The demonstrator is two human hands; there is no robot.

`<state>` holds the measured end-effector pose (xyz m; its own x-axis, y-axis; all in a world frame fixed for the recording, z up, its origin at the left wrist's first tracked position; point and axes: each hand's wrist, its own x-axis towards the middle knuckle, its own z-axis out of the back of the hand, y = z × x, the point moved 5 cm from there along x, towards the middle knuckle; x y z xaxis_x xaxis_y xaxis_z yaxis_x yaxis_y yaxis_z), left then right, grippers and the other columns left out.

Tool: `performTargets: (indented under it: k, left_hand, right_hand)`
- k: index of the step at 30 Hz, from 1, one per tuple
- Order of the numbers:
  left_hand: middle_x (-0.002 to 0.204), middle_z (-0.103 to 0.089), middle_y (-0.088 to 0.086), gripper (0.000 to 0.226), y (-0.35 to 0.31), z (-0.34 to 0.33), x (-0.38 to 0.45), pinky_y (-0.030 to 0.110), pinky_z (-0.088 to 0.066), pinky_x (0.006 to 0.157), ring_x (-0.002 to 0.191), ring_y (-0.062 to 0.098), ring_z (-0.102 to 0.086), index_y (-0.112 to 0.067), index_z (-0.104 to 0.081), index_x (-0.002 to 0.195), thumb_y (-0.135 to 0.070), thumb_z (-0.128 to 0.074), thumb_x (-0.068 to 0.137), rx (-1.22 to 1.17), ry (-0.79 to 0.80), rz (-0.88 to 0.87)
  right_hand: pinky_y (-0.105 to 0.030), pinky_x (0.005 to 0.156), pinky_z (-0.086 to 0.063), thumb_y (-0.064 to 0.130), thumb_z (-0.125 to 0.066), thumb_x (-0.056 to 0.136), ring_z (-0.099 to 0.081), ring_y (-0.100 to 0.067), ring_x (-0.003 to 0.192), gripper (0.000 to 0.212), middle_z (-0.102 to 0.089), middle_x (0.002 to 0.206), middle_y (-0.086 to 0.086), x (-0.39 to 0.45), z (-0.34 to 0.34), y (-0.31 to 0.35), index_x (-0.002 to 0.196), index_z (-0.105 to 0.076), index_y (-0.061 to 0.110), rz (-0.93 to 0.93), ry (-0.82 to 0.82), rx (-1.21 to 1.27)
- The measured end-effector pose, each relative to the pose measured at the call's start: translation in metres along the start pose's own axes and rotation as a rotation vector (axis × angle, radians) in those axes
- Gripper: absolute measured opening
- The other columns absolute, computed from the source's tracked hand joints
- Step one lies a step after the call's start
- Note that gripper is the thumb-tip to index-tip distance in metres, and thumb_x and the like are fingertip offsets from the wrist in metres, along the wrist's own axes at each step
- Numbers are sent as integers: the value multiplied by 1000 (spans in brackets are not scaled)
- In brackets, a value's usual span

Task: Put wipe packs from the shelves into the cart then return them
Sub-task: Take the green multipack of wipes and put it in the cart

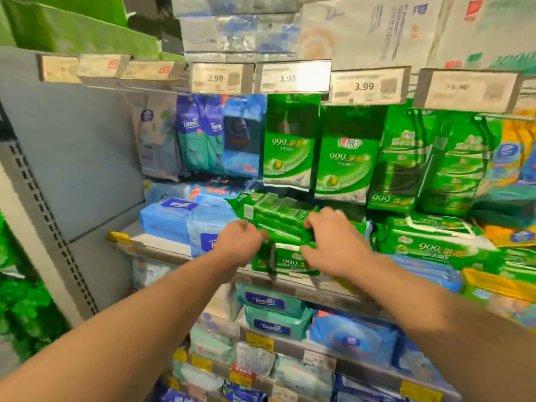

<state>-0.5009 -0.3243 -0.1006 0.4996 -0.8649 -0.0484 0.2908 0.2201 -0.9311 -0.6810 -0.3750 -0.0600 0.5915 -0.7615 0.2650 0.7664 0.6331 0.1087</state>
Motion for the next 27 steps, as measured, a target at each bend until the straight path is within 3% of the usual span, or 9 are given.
performTargets:
  k: [3,6,9,14,19,23,27]
  left_hand:
    - [76,-58,6,18,4,-1,22,22,-36,45,51,19,-57,-17,-50,87,-28,-65,89,-34,-12,50]
    - [80,-59,6,16,8,-4,30,22,-39,45,55,20,-64,-17,-50,91,-27,-63,93,-100,23,80]
    - [75,-57,4,15,8,-6,31,24,-44,47,60,22,-65,-18,-50,90,-25,-61,95,-151,29,91]
    - [66,-53,1,12,9,-7,35,22,-44,45,58,21,-64,-17,-51,92,-22,-61,94,-174,63,97]
    - [73,-58,6,6,16,-4,37,25,-45,46,52,19,-63,-14,-55,96,-18,-60,95,-247,123,118]
    - [77,-58,8,17,16,-3,33,26,-47,46,53,21,-62,-13,-54,113,-14,-58,97,-306,198,131]
    - [83,-59,9,26,17,0,34,27,-50,53,64,24,-64,-19,-51,122,-21,-58,98,-339,261,139]
  right_hand:
    - [-40,88,-46,45,-60,83,-58,-34,105,45,-59,108,-10,29,-2,-2,117,-48,18,-12,-40,-49]
    - [-39,72,-49,48,-55,87,-65,-32,90,38,-61,92,-7,47,-6,-5,107,-42,18,-10,-45,-32]
    - [-37,72,-43,58,-53,86,-61,-32,98,44,-53,98,-6,57,-16,-8,101,-36,20,-69,93,-66]
    - [-40,92,-48,61,-54,86,-53,-37,121,63,-51,135,-20,77,-23,-4,127,-46,14,-101,319,-68]
    - [-38,109,-33,51,-53,93,-31,-43,140,71,-37,152,-24,93,-24,4,147,-37,7,-187,438,-20]
    - [-31,91,-37,56,-53,90,-46,-35,128,66,-47,143,-19,100,-31,0,138,-48,10,-251,488,-6]
    - [-26,84,-40,52,-60,86,-52,-30,113,59,-54,134,-16,102,-29,2,129,-53,12,-270,442,30]
